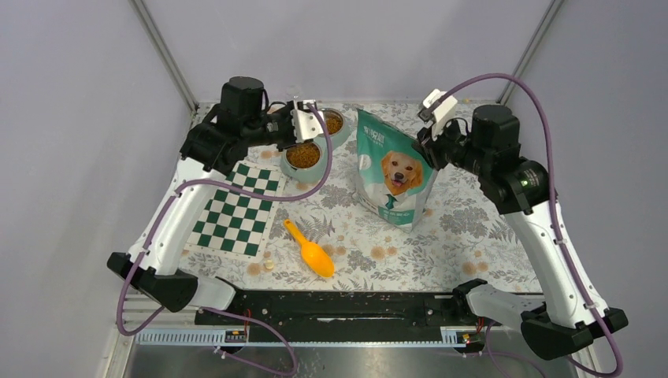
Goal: Serve the pet food
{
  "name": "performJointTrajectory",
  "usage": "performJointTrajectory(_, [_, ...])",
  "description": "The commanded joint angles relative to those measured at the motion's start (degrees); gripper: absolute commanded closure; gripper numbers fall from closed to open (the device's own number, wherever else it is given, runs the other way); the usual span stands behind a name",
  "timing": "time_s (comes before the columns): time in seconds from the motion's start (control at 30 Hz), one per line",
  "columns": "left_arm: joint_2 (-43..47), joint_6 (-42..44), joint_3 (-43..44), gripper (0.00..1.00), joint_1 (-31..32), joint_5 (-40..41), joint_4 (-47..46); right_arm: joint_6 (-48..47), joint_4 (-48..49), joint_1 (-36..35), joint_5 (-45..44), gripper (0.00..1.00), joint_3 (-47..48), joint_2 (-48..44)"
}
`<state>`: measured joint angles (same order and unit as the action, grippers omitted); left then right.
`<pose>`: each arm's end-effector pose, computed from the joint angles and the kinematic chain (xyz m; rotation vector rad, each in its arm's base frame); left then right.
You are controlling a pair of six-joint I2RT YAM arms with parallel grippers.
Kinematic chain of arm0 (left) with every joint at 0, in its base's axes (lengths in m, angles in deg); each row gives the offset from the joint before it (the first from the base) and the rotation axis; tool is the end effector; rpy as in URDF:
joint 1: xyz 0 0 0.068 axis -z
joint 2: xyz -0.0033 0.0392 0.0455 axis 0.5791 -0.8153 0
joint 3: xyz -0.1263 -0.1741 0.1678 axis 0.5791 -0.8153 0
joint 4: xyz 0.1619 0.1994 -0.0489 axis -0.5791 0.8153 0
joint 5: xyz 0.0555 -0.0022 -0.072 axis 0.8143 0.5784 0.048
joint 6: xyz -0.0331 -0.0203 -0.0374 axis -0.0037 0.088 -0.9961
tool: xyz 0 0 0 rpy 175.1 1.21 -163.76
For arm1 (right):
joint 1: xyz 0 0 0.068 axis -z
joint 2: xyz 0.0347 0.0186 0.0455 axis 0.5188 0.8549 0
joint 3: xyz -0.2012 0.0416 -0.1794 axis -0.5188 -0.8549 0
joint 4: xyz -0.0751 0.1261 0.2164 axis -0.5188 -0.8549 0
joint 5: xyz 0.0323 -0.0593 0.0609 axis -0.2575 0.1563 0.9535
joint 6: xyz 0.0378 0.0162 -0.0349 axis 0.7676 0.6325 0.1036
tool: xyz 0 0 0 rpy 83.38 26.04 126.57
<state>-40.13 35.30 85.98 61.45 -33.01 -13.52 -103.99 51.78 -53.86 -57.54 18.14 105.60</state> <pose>0.2375 -0.1353 0.4674 1.5098 1.3095 -0.1990 0.1939 0.0889 0.4534 -0.8734 1.6698 0.1905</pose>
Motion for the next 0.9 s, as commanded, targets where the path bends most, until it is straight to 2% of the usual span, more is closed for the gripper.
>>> performJointTrajectory(0.0, [1.66,-6.21,-2.33,0.58,0.9,-2.86,-11.94,0.45,3.43,-0.24,12.84,0.63,9.8,1.1])
performJointTrajectory(0.1, [1.92,-8.94,-3.05,0.41,1.19,-7.57,-14.73,0.24,-0.1,-0.24,14.04,0.52,12.11,3.48])
performJointTrajectory(0.23, [2.71,-14.22,-6.73,0.3,1.75,-11.34,-22.04,1.69,-1.23,-0.37,12.08,0.45,14.19,6.81])
performJointTrajectory(0.43, [2.82,-16.51,-8.92,0.26,2.41,-12.46,-24.9,4.49,-1.75,-2.66,4.51,0.37,18.87,13.91])
performJointTrajectory(0.6, [4.04,-16.37,-10.96,0.25,2.41,-11.61,-26.15,2.69,-8.94,-5.24,0.05,0.35,26.17,21.85])
performJointTrajectory(0.67, [4.7,-16.38,-11.77,0.24,2.41,-10.96,-26.67,2.89,-10.9,-5.78,-2.31,0.36,28.5,23.95])
performJointTrajectory(0.8, [5.55,-16.12,-12.47,0.24,2.41,-9.44,-26.82,3.09,-12.93,-6.21,-3.5,0.58,29.83,25.52])
performJointTrajectory(0.87, [5.76,-15.92,-12.64,0.24,2.41,-8.89,-26.83,2.93,-13.87,-6.37,-4.21,0.65,30.51,26.14])
